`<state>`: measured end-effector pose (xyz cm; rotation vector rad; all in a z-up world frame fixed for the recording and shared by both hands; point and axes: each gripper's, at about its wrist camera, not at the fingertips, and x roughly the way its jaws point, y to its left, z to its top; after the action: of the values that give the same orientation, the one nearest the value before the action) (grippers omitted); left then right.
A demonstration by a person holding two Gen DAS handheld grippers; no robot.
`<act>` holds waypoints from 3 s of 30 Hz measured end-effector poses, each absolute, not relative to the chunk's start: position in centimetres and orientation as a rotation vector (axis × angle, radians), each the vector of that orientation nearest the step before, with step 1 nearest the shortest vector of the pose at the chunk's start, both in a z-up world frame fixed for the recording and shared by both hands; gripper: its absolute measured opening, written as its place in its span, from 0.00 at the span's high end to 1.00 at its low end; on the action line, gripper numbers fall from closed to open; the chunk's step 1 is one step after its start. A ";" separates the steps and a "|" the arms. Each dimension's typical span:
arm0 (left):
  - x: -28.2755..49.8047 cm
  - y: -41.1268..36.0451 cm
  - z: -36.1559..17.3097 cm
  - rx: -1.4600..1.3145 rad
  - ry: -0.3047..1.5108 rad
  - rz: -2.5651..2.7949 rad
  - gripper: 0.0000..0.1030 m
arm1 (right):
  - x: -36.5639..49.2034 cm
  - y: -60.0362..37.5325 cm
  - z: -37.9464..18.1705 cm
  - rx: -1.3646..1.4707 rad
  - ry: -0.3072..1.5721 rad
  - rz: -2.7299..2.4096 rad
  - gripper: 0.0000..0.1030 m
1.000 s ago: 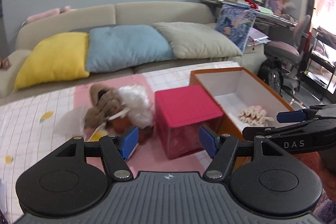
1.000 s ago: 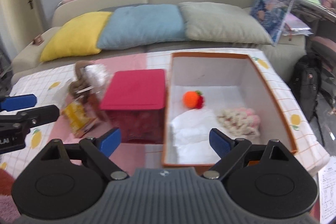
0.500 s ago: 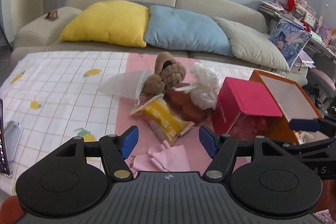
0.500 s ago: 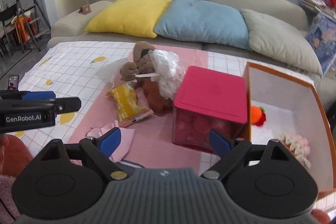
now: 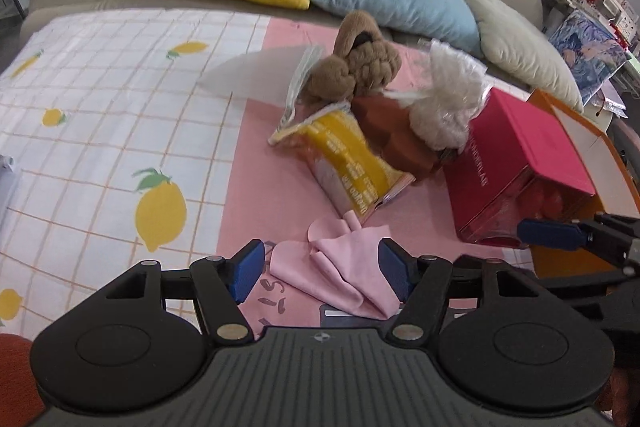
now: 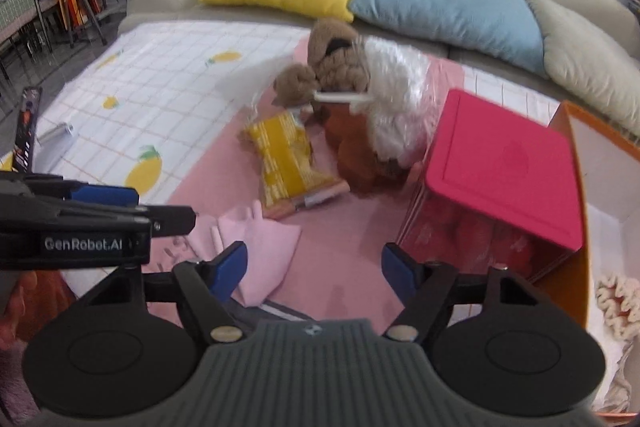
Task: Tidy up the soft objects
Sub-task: 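Grasp the pink cloth with the left tool, then grasp the white plastic bag with the right tool while the left tool holds the pink cloth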
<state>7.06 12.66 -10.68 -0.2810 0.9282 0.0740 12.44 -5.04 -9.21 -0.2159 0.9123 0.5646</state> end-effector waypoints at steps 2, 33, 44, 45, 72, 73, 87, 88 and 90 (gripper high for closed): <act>7.9 12.8 -11.8 -0.286 0.964 0.082 0.25 | 12.6 -5.1 -10.2 -0.222 0.944 0.560 0.43; 10.8 8.5 -15.5 -0.131 1.010 -0.052 0.91 | 13.9 -3.9 -15.0 -0.281 1.041 0.577 0.59; 8.9 12.4 -11.6 -0.219 0.842 0.075 0.91 | 13.8 -2.7 -12.0 -0.281 0.958 0.646 0.59; 8.9 12.8 -11.2 -0.217 0.824 0.097 0.91 | 13.7 -2.3 -11.5 -0.284 0.938 0.667 0.59; 13.9 20.5 -13.5 -0.193 0.739 0.295 0.91 | 24.1 15.1 -13.9 -1.045 0.458 0.851 0.06; 13.8 20.5 -13.6 -0.194 0.741 0.295 0.91 | 24.4 15.4 -14.1 -1.050 0.469 0.851 0.06; 13.7 19.7 -13.3 -0.175 0.752 0.263 0.91 | 25.0 14.4 -12.3 -0.913 0.583 0.833 0.97; 13.7 19.6 -13.4 -0.170 0.754 0.263 0.91 | 24.6 13.8 -11.7 -0.888 0.578 0.837 0.97; 13.6 19.6 -13.3 -0.167 0.751 0.261 0.91 | 23.7 12.7 -10.5 -0.835 0.573 0.844 0.98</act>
<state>13.61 19.58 -13.31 -0.1666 0.7509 0.2605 23.66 12.74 -10.49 -0.8348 0.5733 0.8444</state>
